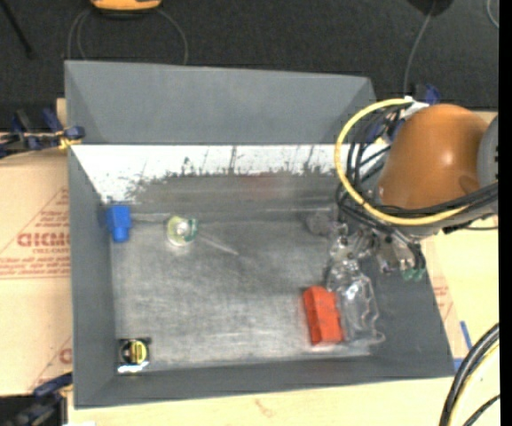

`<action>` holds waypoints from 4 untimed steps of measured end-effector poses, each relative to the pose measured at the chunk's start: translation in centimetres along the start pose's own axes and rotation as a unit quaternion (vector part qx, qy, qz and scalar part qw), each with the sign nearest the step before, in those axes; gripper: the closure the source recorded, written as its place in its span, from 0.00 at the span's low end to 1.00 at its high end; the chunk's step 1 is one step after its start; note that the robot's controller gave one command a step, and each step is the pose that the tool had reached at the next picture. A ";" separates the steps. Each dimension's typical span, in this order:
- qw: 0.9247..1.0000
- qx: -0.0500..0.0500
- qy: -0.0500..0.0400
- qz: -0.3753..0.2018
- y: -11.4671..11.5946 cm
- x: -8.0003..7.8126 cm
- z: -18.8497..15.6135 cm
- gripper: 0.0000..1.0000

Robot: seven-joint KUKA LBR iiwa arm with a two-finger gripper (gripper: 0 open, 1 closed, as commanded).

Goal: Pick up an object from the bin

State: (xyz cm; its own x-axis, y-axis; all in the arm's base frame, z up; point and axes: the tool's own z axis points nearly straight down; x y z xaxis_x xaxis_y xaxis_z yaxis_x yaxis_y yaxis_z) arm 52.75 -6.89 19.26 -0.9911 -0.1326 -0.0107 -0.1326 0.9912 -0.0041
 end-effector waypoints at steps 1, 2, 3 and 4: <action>1.000 -0.002 0.003 0.001 0.1 0.1 0.3 0.00; 0.994 -0.010 0.002 -0.111 -3.5 2.4 11.3 0.00; 0.994 -0.010 0.001 -0.112 -3.4 2.3 11.2 1.00; 0.994 0.000 0.000 -0.109 -4.2 2.2 2.4 1.00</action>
Offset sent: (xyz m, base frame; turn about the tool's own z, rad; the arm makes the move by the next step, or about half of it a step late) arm 0.0000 0.0000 0.0000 0.0000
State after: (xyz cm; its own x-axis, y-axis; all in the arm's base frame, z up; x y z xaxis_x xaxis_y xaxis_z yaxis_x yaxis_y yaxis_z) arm 51.16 -11.33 16.85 -0.9389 -0.3442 -0.0087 -0.3442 0.9389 -0.0068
